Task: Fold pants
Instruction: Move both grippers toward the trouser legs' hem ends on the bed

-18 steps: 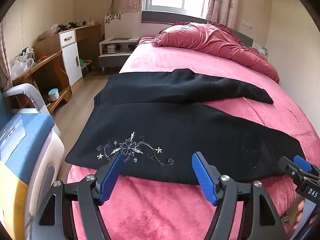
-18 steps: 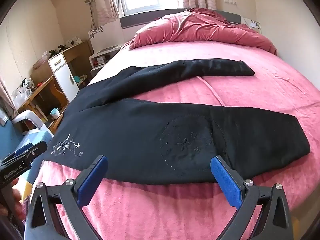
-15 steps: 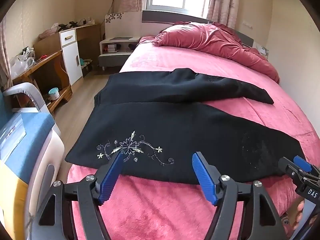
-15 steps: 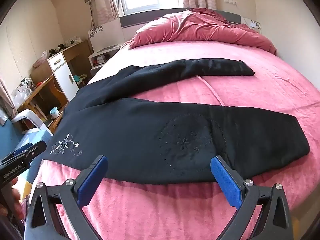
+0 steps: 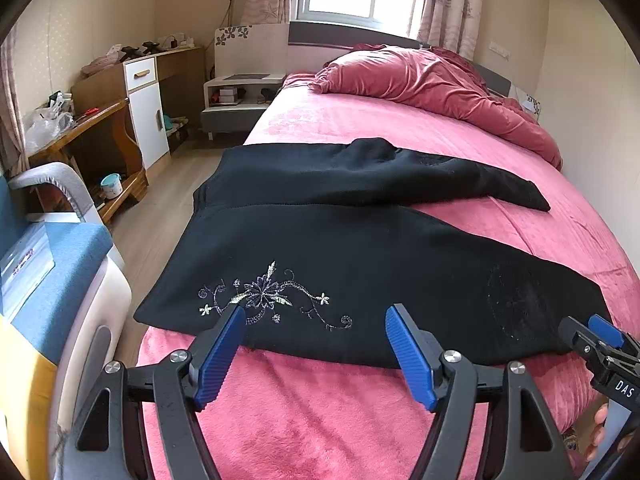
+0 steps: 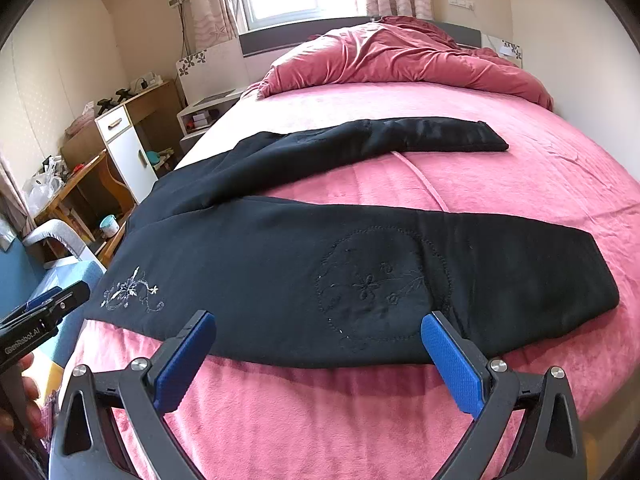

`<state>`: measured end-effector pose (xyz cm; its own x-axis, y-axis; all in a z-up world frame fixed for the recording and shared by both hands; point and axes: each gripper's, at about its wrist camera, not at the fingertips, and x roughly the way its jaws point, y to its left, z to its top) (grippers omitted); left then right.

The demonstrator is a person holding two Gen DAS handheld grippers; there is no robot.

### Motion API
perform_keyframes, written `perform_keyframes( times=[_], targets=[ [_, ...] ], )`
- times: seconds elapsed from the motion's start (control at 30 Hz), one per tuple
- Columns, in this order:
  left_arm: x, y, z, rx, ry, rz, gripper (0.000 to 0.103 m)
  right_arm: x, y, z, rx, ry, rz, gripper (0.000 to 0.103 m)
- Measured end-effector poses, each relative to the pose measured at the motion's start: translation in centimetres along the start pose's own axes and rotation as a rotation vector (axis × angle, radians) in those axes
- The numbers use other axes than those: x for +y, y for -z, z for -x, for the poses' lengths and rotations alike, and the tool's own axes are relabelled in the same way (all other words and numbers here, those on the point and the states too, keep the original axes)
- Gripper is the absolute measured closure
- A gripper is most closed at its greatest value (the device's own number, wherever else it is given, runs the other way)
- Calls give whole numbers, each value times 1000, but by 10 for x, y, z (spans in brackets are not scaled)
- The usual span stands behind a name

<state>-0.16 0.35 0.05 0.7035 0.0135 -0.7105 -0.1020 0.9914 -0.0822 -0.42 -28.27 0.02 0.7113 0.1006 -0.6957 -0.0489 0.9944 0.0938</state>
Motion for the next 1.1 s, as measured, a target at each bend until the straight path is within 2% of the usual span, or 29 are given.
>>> perform_keyframes(
  times=[0.5, 0.6, 0.63, 0.77, 0.8, 1.0, 1.03, 1.1],
  targets=[
    [3, 2, -1, 6, 28, 33, 28, -3, 3, -1, 3, 1, -9, 0],
    [11, 4, -12, 73, 66, 75, 13, -8, 3, -2, 16, -17, -26, 0],
    [14, 6, -17, 95, 92, 86, 13, -14, 4, -2, 24, -35, -44, 0],
    [31, 13, -35, 215, 108, 141, 13, -62, 5, 1, 39, -61, -191, 0],
    [37, 14, -39, 215, 104, 141, 13, -81, 6, 4, 36, -60, -247, 0],
    [68, 19, -60, 279, 104, 215, 14, -210, 22, 22, 3, 94, -557, 0],
    [74, 20, -64, 303, 110, 234, 17, -232, 26, 23, -4, 116, -606, 2],
    [84, 23, -68, 301, 120, 279, 27, -266, 34, 23, -9, 143, -701, 7]
  ],
)
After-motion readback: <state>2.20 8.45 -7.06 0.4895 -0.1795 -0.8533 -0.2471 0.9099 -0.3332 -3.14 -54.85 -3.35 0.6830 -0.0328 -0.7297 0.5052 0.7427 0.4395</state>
